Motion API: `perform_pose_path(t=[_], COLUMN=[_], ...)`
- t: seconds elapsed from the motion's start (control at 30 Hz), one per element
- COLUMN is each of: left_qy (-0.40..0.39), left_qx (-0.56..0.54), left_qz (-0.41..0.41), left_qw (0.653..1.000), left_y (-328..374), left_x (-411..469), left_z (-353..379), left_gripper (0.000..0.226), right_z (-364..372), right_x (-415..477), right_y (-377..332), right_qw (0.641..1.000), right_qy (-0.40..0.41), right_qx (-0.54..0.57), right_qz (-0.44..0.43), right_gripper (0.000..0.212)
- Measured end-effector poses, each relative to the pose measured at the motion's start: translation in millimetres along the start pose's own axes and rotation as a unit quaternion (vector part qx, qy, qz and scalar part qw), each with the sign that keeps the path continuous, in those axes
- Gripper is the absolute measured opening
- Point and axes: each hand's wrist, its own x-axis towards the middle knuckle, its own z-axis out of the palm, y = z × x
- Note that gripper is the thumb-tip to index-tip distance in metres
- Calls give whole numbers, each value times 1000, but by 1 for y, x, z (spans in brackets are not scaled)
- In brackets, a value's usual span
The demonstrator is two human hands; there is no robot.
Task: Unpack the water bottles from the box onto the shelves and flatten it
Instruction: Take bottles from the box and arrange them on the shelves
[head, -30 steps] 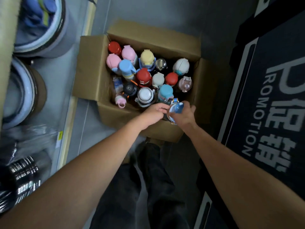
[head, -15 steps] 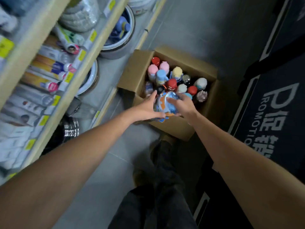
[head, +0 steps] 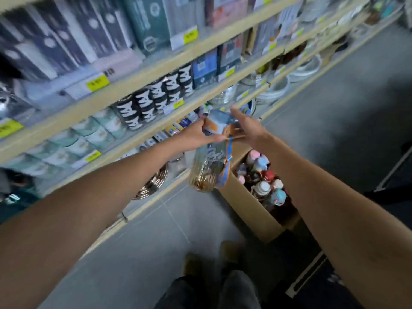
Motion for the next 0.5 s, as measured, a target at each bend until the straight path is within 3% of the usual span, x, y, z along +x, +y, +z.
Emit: perform_pose_path(t=[0.13, 0.23, 0.4, 0.5], left_qy=[95, 164, 283, 298], left_qx=[-42, -69, -60, -36], left_qz=[-33, -32, 8, 50], left_qw=[994, 983, 957, 953], left_y=[50, 92, 156, 188], left_x=[-27, -52, -81, -99], left_z=[-53, -95, -146, -170], left_gripper=[36, 36, 41, 57], right_z=[20, 37, 54, 61], right_x=[-5, -23, -56, -80], right_y=[-69, -128, -223, -277], right_qw=[997, 986, 941, 907], right_qy=[-62, -118, -174, -198], right_qx=[5, -51, -169, -203], right_qz=[-41, -109, -235, -311], right_gripper=[44, 38, 40, 30])
